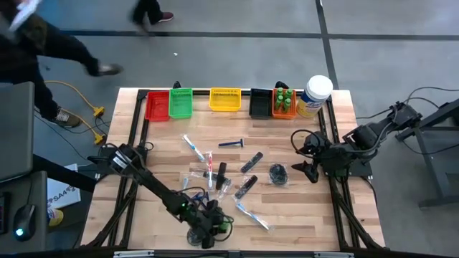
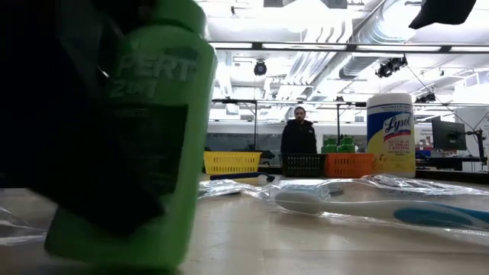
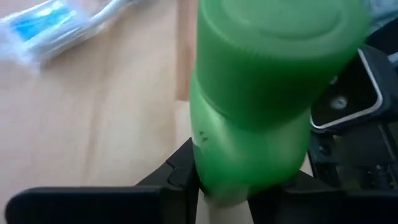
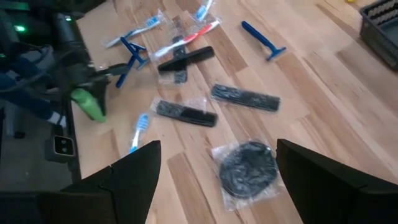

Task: Pick & Place Travel size toiletries
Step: Put the green shampoo bottle into the orange bin

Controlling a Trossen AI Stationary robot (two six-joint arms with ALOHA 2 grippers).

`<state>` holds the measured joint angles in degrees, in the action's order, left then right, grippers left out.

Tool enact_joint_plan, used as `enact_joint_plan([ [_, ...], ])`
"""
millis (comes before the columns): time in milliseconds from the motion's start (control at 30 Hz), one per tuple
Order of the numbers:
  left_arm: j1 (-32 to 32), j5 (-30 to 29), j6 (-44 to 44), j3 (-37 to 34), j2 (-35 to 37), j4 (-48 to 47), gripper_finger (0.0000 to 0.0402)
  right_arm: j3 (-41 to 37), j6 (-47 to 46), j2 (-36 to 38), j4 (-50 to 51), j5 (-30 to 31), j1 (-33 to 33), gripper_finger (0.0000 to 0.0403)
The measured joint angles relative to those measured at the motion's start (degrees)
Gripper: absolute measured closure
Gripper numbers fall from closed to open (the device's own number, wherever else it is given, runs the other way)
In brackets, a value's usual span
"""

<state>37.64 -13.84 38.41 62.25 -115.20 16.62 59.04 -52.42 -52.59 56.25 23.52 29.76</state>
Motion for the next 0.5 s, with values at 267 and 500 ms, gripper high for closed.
enact_joint_plan([
  [267, -7.36, 6.26, -1.07, 6.04, 5.2, -17.58, 0.0311, 0.01, 6.4, -7.79, -7.76, 1.91, -0.4, 0.0098],
  [500, -12.54, 11.23, -5.27, 17.1, 5.16, -32.57, 0.031, 0.01, 10.68, -16.2, -16.81, -0.77, -1.04, 0.0098],
])
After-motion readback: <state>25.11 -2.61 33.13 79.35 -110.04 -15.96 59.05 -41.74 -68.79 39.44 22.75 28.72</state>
